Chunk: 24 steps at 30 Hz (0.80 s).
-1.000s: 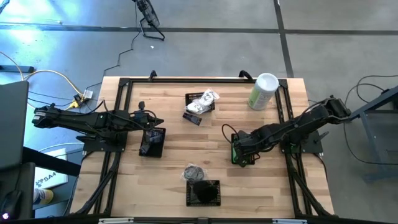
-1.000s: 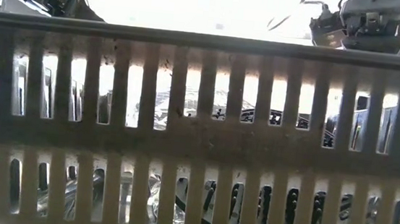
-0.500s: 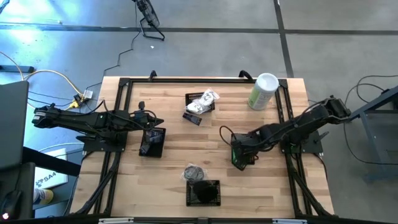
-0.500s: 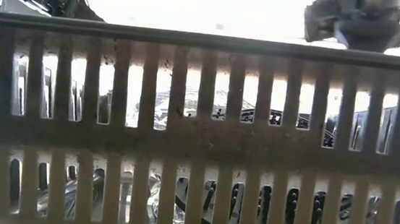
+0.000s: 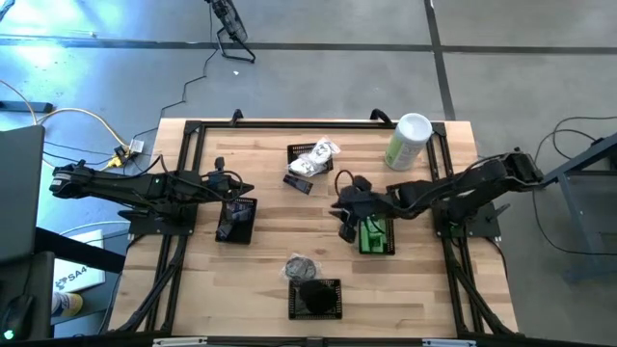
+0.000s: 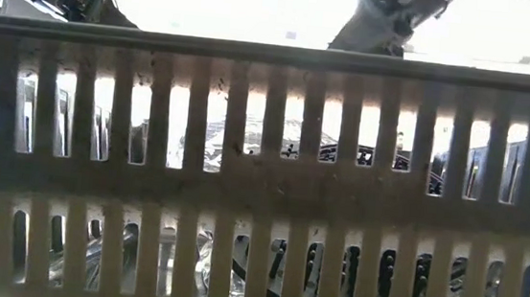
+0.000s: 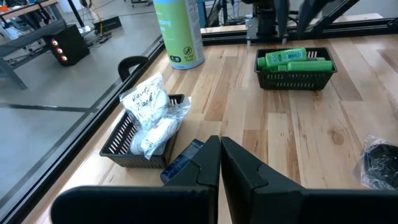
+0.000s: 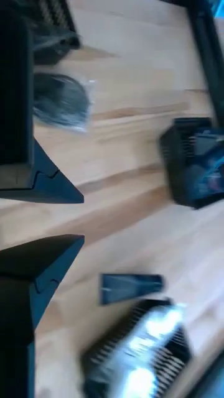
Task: Pick & Place Travel size toiletries
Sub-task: Adjust the top middle black bin on the table
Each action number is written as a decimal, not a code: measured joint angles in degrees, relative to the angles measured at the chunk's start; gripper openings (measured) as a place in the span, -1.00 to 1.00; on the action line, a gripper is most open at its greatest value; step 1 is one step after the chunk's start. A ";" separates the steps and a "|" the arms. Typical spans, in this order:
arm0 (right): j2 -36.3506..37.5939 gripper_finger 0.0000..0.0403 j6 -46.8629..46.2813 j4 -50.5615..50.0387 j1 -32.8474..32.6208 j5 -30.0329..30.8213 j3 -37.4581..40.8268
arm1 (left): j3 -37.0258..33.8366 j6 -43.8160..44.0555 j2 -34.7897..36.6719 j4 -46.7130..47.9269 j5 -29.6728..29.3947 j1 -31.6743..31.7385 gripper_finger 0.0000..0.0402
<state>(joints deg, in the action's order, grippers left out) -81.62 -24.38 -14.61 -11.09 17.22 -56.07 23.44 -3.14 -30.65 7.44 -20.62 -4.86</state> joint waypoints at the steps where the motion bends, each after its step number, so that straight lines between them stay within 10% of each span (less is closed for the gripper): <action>1: 0.00 -0.59 1.32 1.30 0.38 0.40 0.00 | 0.00 0.00 0.00 0.00 -0.01 0.00 -0.95; 24: 0.00 -0.59 9.07 6.65 6.40 0.88 0.02 | 0.00 -0.02 0.01 0.01 -0.01 -0.01 -0.95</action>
<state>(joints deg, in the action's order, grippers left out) -81.62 -15.30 -7.96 -4.69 18.10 -56.05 23.44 -3.16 -30.64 7.45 -20.63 -4.87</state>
